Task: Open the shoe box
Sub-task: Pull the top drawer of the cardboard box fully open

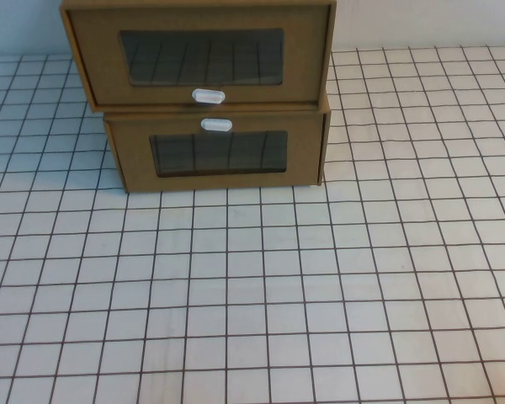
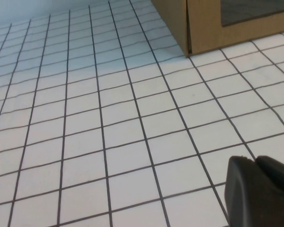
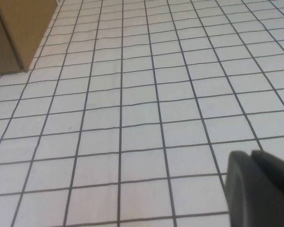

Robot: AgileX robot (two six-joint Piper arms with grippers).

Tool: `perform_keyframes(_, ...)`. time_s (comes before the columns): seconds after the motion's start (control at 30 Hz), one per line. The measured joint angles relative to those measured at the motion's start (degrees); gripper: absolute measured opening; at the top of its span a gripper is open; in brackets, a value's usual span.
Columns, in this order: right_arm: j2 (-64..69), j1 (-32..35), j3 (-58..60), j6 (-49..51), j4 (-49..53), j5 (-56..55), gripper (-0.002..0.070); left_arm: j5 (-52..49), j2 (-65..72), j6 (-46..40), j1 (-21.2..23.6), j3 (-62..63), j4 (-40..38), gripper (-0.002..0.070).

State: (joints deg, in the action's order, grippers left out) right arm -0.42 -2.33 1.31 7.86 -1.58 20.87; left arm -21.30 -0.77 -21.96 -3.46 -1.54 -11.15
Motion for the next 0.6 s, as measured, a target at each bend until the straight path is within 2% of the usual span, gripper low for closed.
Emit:
perform_keyframes(0.13,0.0,0.0,0.0,0.0,0.0,0.0,-0.0013,1.8,0.0,0.5,0.0,0.0,-3.9,-0.0002)
perform_keyframes(0.4,0.0,0.0,0.0,0.0,0.0,0.0,-0.0013,9.1,0.0,5.1,0.0,0.0,-29.8,-0.0002)
perform_keyframes(0.6,0.0,0.0,0.0,0.0,0.0,0.0,-0.0013,13.3,0.0,5.1,0.0,0.0,-35.7,-0.0002)
